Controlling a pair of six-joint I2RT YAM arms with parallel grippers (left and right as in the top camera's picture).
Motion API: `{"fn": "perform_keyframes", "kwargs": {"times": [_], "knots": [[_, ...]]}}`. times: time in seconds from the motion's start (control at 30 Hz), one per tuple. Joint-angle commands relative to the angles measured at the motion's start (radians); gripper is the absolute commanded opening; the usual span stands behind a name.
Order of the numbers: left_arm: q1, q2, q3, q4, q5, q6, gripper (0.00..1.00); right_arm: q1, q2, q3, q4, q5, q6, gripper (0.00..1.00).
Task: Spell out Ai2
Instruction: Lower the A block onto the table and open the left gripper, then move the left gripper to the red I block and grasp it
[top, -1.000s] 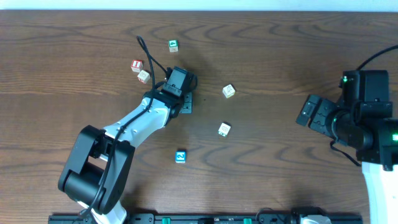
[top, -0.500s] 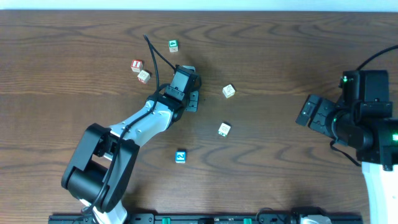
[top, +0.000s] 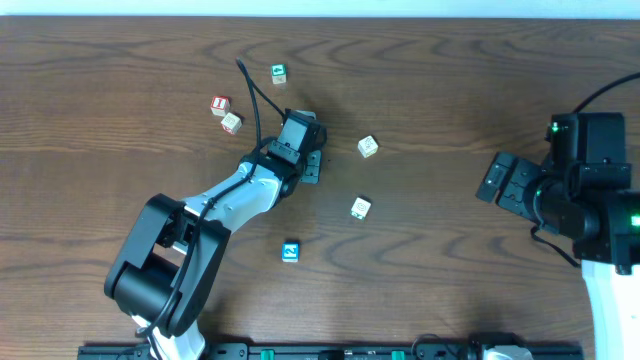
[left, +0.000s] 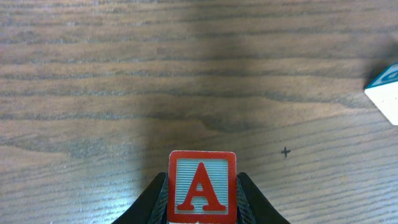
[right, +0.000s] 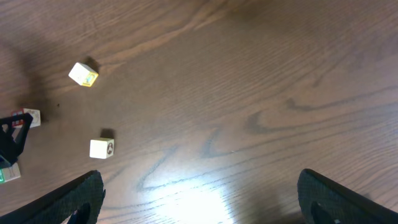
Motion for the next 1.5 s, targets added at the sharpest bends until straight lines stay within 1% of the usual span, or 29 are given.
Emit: {"fn": "perform_keyframes", "kwargs": {"times": [0.0,0.07,0.13,0.37,0.43,0.5,0.53,0.6,0.63,0.67,0.73,0.77,0.83,0.9,0.97,1.03,1.1,1.2,1.3,1.43,1.47], "knots": [[-0.001,0.018,-0.007,0.017,-0.019,-0.008,0.29,-0.003,-0.007,0.010,-0.002,0.010,-0.008,0.99],[0.001,0.018,-0.007,0.026,-0.019,-0.008,0.31,-0.003,-0.007,0.010,-0.002,0.010,-0.008,0.99],[0.001,0.018,-0.007,0.027,-0.019,-0.008,0.38,-0.003,-0.007,0.010,-0.002,0.010,-0.008,0.99],[0.002,0.017,-0.006,0.029,-0.020,-0.008,0.38,-0.003,-0.007,0.010,-0.002,0.010,-0.008,0.99],[0.002,0.007,-0.002,0.027,-0.039,-0.007,0.39,-0.003,-0.007,0.010,-0.002,0.010,-0.008,0.99],[0.002,-0.019,0.003,0.027,-0.071,0.001,0.40,-0.003,-0.007,0.010,-0.002,0.010,-0.008,0.99],[0.002,-0.035,0.005,0.027,-0.088,0.002,0.43,-0.003,-0.007,0.010,-0.002,0.010,-0.008,0.99],[0.002,-0.097,0.009,0.027,-0.124,0.052,0.49,-0.003,-0.007,0.010,-0.002,0.010,-0.008,0.99],[0.002,-0.134,0.009,0.025,-0.129,0.103,0.50,-0.003,-0.007,0.010,-0.002,0.010,-0.008,0.99],[0.002,-0.179,0.009,0.020,-0.129,0.185,0.51,-0.003,-0.007,0.010,-0.003,0.010,-0.008,0.99],[0.005,-0.253,0.009,0.002,-0.148,0.298,0.57,-0.003,-0.007,0.010,-0.006,0.010,-0.008,0.99],[0.013,-0.294,0.009,-0.013,-0.198,0.312,0.62,-0.003,-0.007,0.010,-0.008,0.010,-0.008,0.99],[0.034,-0.342,0.009,-0.033,-0.270,0.314,0.69,-0.003,-0.007,0.008,-0.008,0.010,-0.008,0.99],[0.075,-0.379,0.010,-0.048,-0.306,0.330,0.76,-0.003,-0.007,0.002,-0.006,0.010,-0.008,0.99],[0.130,-0.396,0.013,-0.065,-0.289,0.335,0.81,-0.003,-0.007,-0.006,-0.005,0.010,-0.007,0.99],[0.214,-0.396,0.028,-0.100,-0.201,0.346,0.87,-0.003,-0.007,-0.019,-0.004,0.010,-0.007,0.99],[0.301,-0.391,0.049,-0.139,-0.109,0.347,0.89,-0.003,-0.007,-0.035,0.001,0.010,-0.007,0.99],[0.412,-0.372,0.106,-0.208,-0.038,0.322,0.91,-0.003,-0.007,-0.060,0.009,0.009,-0.003,0.99],[0.472,-0.328,0.199,-0.292,0.001,0.311,0.93,-0.003,-0.006,-0.071,0.021,-0.013,-0.003,1.00],[0.487,-0.239,0.370,-0.447,0.012,0.327,0.96,-0.003,-0.005,-0.071,0.030,-0.035,-0.003,0.99],[0.486,-0.197,0.442,-0.511,0.012,0.342,0.96,-0.003,-0.005,-0.071,0.030,-0.035,-0.003,0.99]]}}
